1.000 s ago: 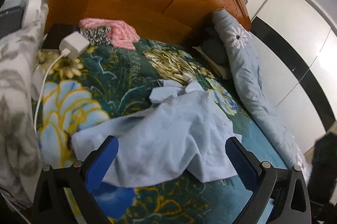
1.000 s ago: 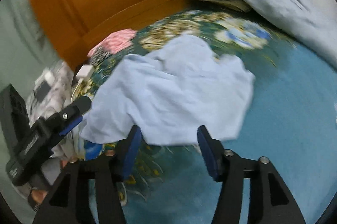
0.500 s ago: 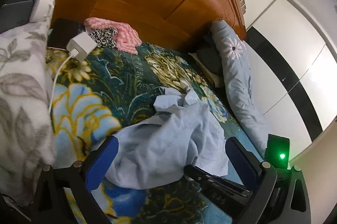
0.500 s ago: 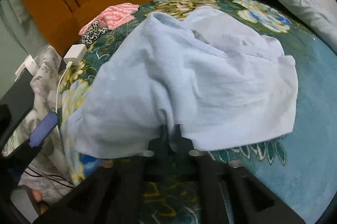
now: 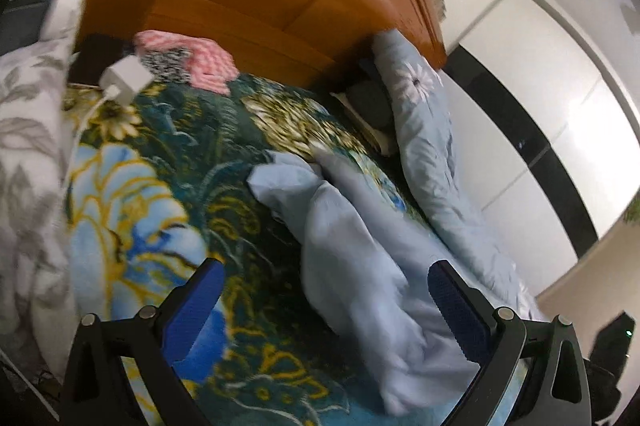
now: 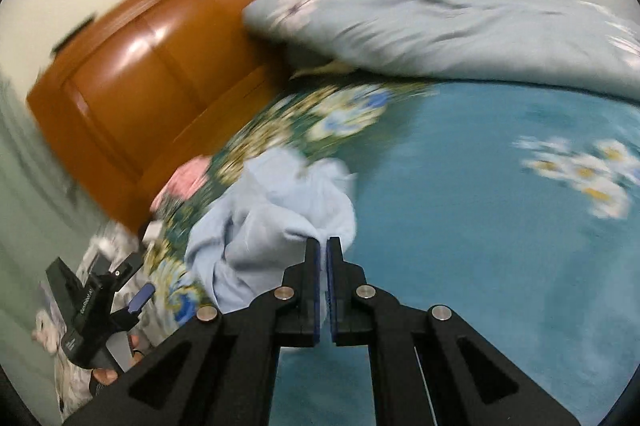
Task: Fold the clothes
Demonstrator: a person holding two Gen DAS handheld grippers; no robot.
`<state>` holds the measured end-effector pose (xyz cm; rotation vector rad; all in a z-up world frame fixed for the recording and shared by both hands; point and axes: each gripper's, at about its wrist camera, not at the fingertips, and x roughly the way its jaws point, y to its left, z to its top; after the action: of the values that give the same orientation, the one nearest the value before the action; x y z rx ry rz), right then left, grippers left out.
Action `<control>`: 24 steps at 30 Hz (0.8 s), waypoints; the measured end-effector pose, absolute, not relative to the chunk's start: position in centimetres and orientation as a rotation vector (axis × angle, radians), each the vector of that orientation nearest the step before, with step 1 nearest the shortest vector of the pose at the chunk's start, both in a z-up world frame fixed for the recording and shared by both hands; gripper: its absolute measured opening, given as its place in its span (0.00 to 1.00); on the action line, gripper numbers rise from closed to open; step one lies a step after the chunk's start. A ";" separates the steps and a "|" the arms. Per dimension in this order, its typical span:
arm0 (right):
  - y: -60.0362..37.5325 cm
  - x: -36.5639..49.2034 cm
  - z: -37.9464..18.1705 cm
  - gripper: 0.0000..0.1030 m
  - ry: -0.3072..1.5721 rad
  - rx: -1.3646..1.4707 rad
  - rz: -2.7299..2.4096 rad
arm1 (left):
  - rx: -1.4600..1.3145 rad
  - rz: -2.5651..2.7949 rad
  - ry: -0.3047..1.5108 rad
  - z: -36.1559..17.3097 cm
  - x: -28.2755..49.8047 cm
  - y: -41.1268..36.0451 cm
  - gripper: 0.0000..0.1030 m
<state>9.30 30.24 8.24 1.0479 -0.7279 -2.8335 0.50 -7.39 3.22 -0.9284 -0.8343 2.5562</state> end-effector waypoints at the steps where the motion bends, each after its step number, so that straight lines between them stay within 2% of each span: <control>1: 32.0 11.0 8.4 0.03 -0.763 1.036 -2.870 | -0.937 2.551 -0.808 3.2 0.5 -6.7 1.00; 9: 42.6 25.4 8.9 0.00 -1.016 0.966 -3.131 | -0.965 2.519 -0.542 4.0 1.6 -0.5 1.00; 14: 46.6 32.6 7.8 0.00 -1.143 1.020 -3.202 | -0.995 2.481 -0.440 3.7 3.1 2.8 1.00; 20: 44.3 28.9 4.5 0.01 -1.112 1.082 -3.033 | -1.053 2.457 -0.384 2.5 3.8 4.4 1.00; 23: 42.2 25.6 2.8 0.01 -1.091 1.115 -2.926 | -1.078 2.467 -0.411 1.9 3.3 3.8 1.00; 24: 41.4 24.4 2.1 0.05 -1.096 1.131 -2.883 | -1.088 2.466 -0.434 1.7 3.1 3.4 1.00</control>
<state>24.42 41.39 2.06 1.1306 -1.0960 -2.8834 3.11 3.40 1.69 -1.0881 -0.4344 2.4656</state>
